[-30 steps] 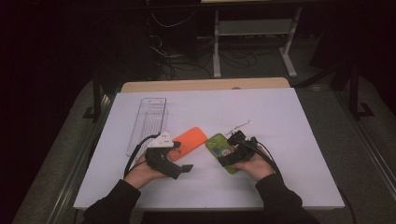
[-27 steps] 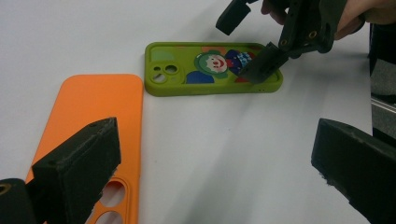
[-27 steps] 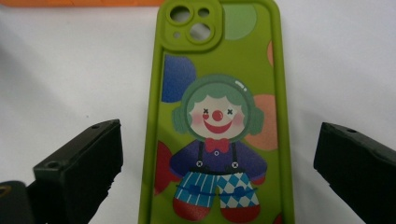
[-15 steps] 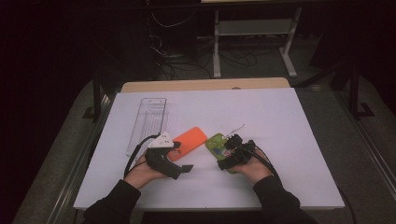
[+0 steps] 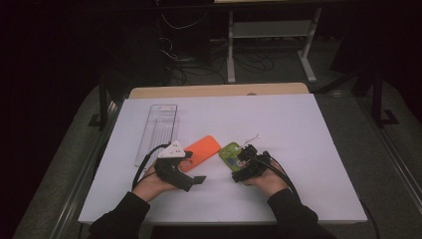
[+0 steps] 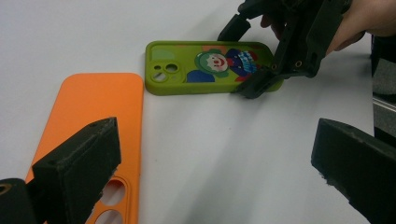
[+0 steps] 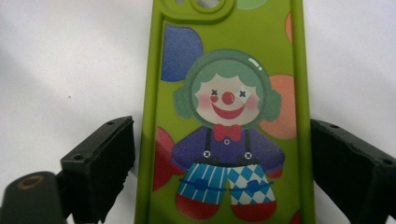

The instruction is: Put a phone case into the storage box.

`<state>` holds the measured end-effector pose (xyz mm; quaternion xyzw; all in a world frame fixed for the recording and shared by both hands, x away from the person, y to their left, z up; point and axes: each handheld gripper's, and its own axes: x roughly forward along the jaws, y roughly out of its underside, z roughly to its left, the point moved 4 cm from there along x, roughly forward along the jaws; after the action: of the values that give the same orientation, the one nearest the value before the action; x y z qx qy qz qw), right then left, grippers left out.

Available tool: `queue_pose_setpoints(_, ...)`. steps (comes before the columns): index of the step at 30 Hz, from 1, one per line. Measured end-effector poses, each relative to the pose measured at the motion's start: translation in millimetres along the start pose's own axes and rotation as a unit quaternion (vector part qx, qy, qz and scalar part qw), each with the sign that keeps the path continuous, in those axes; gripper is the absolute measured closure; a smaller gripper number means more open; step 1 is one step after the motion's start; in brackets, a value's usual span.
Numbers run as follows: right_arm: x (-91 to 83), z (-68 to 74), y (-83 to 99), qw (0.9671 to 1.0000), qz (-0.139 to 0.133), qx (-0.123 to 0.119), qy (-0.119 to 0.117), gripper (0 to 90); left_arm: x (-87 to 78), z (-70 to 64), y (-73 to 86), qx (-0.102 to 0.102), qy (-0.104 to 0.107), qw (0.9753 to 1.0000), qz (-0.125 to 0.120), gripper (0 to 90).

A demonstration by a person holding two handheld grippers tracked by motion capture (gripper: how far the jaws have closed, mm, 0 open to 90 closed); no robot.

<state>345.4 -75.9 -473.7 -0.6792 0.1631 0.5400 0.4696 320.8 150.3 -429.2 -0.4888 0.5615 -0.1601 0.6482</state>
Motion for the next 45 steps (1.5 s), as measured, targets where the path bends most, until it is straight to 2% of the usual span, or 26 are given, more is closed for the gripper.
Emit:
queue_pose_setpoints(6,-1.0,1.5,0.2,1.0000,-0.001,0.003,0.005,13.5,0.1,0.0,0.1,0.000,0.000,1.0000,0.001,0.9)
queue_pose_setpoints(7,-0.9,2.1,0.4,1.0000,-0.005,-0.002,0.004,14.0,-0.1,0.0,0.2,0.001,0.000,1.0000,0.002,0.9)
queue_pose_setpoints(17,-1.9,2.4,0.8,1.0000,-0.003,0.006,0.006,15.3,-0.1,-0.2,0.3,0.001,0.000,1.0000,0.003,0.9)
queue_pose_setpoints(19,-2.1,2.4,0.6,1.0000,-0.005,0.007,0.003,15.4,0.0,0.0,0.2,0.002,0.000,1.0000,0.002,0.9)
queue_pose_setpoints(23,-3.0,-0.1,0.3,0.9999,-0.010,-0.007,0.000,15.4,-0.3,0.2,-0.1,-0.001,0.003,1.0000,-0.001,0.9)
queue_pose_setpoints(25,-5.5,-3.3,-0.8,0.9998,-0.016,-0.007,-0.001,15.4,-0.3,0.5,-0.1,-0.001,0.004,1.0000,-0.001,0.9)
queue_pose_setpoints(26,-7.6,-3.3,-1.1,0.9999,-0.014,0.000,-0.009,15.4,-0.2,0.4,-0.1,-0.001,0.004,1.0000,-0.001,0.9)
queue_pose_setpoints(32,-21.7,-11.5,-9.2,0.9987,-0.028,-0.036,-0.021,15.4,0.8,0.4,-0.3,0.000,0.004,1.0000,0.000,0.9)
queue_pose_setpoints(36,-33.3,-16.9,-15.4,0.9974,-0.024,-0.058,-0.036,15.3,2.1,0.9,-0.7,0.005,0.003,1.0000,0.001,0.9)
queue_pose_setpoints(37,-35.1,-19.5,-16.8,0.9966,-0.025,-0.069,-0.037,15.3,2.1,0.9,-0.8,0.005,0.003,1.0000,0.002,0.9)
queue_pose_setpoints(41,-41.0,-29.1,-18.9,0.9951,-0.020,-0.088,-0.042,15.3,2.6,0.6,-0.8,0.003,0.000,1.0000,0.004,0.9)
queue_pose_setpoints(43,-43.7,-36.3,-21.0,0.9939,-0.023,-0.094,-0.053,15.3,3.3,1.2,-1.1,0.012,-0.004,0.9999,0.006,0.9)
queue_pose_setpoints(44,-44.2,-38.7,-21.9,0.9933,-0.025,-0.097,-0.057,15.3,4.8,-0.6,-1.3,0.003,-0.005,1.0000,0.000,0.9)
queue_pose_setpoints(45,-45.0,-43.4,-23.6,0.9929,-0.025,-0.099,-0.061,15.3,4.9,-0.7,-1.3,0.003,-0.005,1.0000,0.001,0.9)
